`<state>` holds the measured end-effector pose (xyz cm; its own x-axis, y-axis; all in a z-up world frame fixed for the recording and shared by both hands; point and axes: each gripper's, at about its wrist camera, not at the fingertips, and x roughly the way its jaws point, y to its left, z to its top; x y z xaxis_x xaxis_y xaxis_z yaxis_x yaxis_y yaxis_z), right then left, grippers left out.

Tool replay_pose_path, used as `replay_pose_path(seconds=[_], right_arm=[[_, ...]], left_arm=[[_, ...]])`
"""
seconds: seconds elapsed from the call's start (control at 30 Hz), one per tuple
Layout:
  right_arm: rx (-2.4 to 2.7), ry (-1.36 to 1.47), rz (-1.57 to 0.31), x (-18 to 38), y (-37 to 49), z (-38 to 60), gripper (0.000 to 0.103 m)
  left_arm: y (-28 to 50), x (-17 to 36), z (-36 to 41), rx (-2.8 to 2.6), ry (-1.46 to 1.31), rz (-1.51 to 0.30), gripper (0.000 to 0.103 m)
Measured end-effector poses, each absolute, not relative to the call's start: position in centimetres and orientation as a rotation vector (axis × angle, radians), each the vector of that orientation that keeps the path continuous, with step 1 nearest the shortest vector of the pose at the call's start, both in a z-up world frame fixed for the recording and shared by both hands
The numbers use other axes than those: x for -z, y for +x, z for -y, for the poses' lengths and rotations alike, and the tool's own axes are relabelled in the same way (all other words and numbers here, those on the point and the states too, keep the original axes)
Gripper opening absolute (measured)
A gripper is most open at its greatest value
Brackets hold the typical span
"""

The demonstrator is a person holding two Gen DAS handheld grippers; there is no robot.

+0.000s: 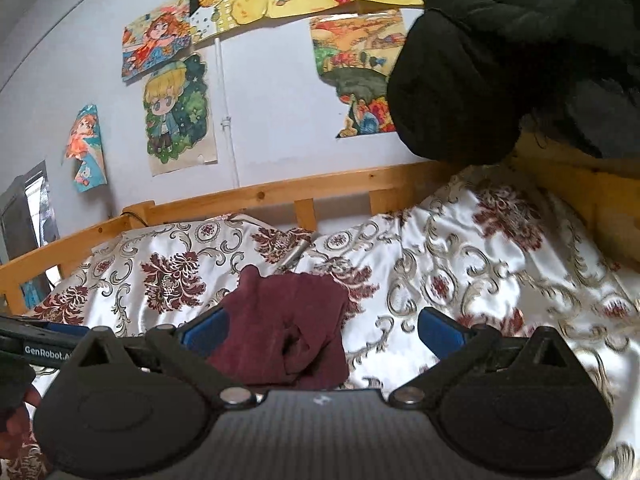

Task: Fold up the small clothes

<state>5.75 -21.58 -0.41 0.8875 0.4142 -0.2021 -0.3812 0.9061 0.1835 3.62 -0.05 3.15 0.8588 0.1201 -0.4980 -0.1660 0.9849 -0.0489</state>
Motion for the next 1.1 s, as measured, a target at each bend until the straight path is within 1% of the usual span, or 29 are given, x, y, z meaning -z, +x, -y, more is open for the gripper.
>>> replay_pose_path(seconds=[0.17,0.67,1.1], right_arm=[[-0.409,0.141,-0.280,1.4,5.0,21.7,0.103],[-0.400,0.164,-0.289,1.8,5.2,21.9,0.103],[-0.399,0.164,-0.297,1.9,5.2,21.9,0.103]], left_arm=[[2.9,-2.3,0.2,-0.151,-0.096,-0.532,0.102],[3.4,-1.3,0.4,-0.139,-0.090,-0.561,0.102],[3.1,-2.0,1.0,-0.190,-0.021,-0.537,0.102]])
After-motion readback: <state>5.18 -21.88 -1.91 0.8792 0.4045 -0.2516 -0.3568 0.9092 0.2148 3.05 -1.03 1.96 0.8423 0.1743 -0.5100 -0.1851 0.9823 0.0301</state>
